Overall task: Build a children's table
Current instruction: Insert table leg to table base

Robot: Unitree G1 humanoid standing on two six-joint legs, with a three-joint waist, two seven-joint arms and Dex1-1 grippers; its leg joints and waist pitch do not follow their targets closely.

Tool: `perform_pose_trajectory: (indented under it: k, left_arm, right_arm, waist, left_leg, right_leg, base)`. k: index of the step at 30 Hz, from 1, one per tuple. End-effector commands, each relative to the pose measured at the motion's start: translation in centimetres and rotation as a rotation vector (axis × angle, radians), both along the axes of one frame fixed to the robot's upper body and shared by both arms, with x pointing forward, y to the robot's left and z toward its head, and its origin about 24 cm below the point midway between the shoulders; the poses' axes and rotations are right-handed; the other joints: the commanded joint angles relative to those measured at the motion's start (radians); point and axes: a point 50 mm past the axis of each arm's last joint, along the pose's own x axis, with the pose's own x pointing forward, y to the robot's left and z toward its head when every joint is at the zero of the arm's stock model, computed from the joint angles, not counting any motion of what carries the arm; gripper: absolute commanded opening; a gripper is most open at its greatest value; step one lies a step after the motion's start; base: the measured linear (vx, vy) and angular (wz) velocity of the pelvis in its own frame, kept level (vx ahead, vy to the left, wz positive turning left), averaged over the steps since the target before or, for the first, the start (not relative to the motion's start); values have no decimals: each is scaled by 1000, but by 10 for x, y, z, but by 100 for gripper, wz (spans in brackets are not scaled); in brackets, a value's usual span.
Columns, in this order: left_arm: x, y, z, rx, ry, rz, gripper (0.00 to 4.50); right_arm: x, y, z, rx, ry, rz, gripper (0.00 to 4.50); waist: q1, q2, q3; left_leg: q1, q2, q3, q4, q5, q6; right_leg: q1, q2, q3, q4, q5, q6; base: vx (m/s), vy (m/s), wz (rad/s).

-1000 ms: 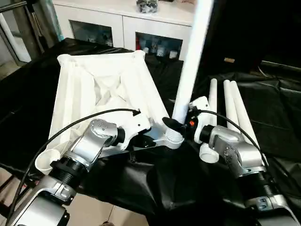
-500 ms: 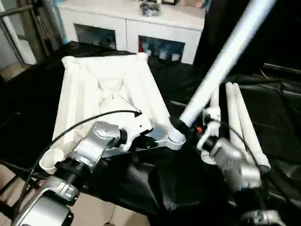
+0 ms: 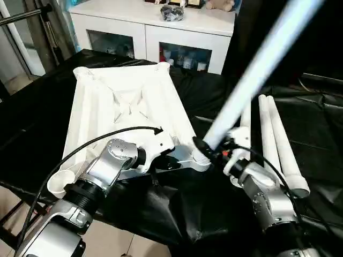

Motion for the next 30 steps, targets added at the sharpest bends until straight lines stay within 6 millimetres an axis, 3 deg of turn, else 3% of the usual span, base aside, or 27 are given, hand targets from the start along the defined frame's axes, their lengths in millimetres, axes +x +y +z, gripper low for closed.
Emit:
perform_pose_trajectory:
  k: [1,3,6,7,11,17,18,21,26,30]
  left_arm:
    - [9,14,4,59,-47,79,0]
    - [8,14,3,56,-45,75,0]
    - [7,13,3,54,-42,71,0]
    - [6,13,3,50,-40,64,0]
    - [1,11,4,15,-28,-4,0]
    - [-8,10,10,-23,-20,-134,0]
    - [-8,12,11,-21,-23,-154,0]
    - [-7,16,16,-13,-35,-185,0]
    - [-3,23,20,11,-48,-174,0]
    - [1,27,19,20,-63,-128,0]
  right_arm:
    - [-16,-6,-37,-102,183,22,193]
    - [-15,-4,-37,-110,182,48,193]
    - [-15,-4,-37,-107,183,57,193]
    - [-14,-4,-37,-102,187,66,193]
    - [-9,-2,-33,-52,204,127,193]
    - [-8,2,-23,30,202,295,193]
    - [-9,3,-23,17,200,337,193]
    - [-12,2,-23,-23,190,422,193]
    - [-17,2,-24,-82,165,481,193]
    - [-16,0,-27,-125,139,440,193]
  waist:
    - [-3,8,-36]
    - [-4,0,-37]
    - [-4,5,-37]
    - [-6,1,-38]
    - [-11,2,-38]
    - [-11,-4,-51]
    - [-8,-8,-53]
    - [-4,-5,-53]
    - [2,0,-50]
    - [4,-2,-48]
  left_leg:
    - [6,22,-13,-88,-371,-27]
    - [5,24,-13,-89,-375,-23]
    - [5,25,-14,-91,-369,-21]
    - [3,25,-14,-91,-369,-20]
    - [1,26,-14,-93,-363,-14]
    - [-2,26,-5,-85,-225,22]
    - [-4,25,-4,-82,-196,35]
    - [-1,25,0,-79,-149,53]
    - [3,28,-1,-83,-180,34]
    - [6,28,-2,-87,-221,10]
  right_leg:
    - [14,-64,34,-105,-393,-159]
    - [13,-65,34,-106,-402,-154]
    - [12,-66,35,-106,-389,-155]
    - [14,-65,34,-105,-380,-158]
    - [16,-66,33,-105,-359,-170]
    - [31,-64,32,-85,-118,-227]
    - [36,-64,30,-80,-72,-239]
    - [39,-64,27,-74,2,-262]
    - [37,-65,27,-77,-47,-258]
    - [36,-66,28,-84,-122,-240]
  base:
    - [0,0,0]
    - [0,0,0]
    - [0,0,0]
    - [0,0,0]
    - [0,0,0]
    - [0,0,0]
    - [0,0,0]
    - [0,0,0]
    - [0,0,0]
    - [0,0,0]
